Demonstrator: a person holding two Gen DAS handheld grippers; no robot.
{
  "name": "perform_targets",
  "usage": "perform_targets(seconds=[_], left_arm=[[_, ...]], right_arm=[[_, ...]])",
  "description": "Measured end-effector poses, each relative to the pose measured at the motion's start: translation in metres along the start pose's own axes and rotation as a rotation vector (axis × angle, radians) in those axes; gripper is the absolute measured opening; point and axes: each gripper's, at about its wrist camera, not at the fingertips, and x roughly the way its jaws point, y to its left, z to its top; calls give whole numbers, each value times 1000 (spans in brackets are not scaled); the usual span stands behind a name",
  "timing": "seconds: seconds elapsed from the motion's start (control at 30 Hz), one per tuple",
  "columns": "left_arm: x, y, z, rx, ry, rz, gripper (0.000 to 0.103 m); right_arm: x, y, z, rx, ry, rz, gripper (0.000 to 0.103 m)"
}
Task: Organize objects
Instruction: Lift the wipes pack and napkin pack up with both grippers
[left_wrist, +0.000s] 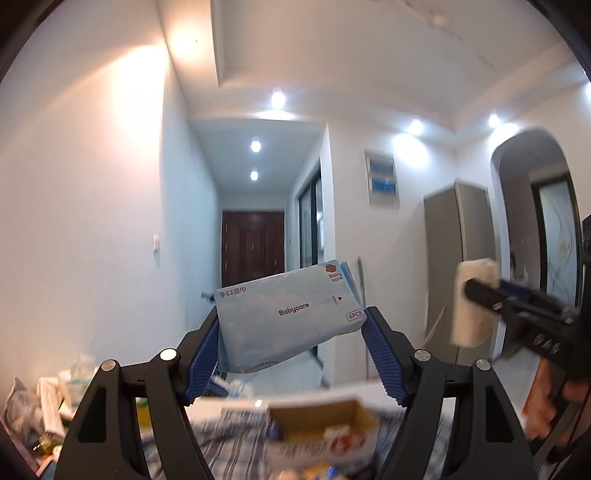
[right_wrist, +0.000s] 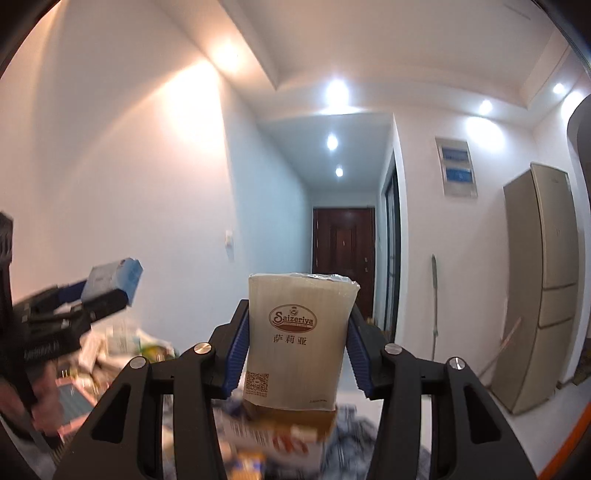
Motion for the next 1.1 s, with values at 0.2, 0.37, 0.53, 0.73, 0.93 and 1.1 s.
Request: perform_targets(seconds=[0.2,0.37,0.53,0.73,0.93,1.1], left_arm=[[12,2,34,-36,-44,7,76],[27,5,27,7,-47,27,76],[50,14,-3,9,9,25,76],[83,23,-16,9,69,59,76],[106,22,-28,17,109,90,76],[117,21,-33,2,126,75,76]], right_arm=[[13,-1,40,86,-103,60,47],[28,-1,36,98,-134,50,47],[50,-6,3,110,-114,43,47],[90,0,-23,49,-23,17,47],[108,-10,-34,82,58,48,47],[105,-16,-34,59,84,6,47]])
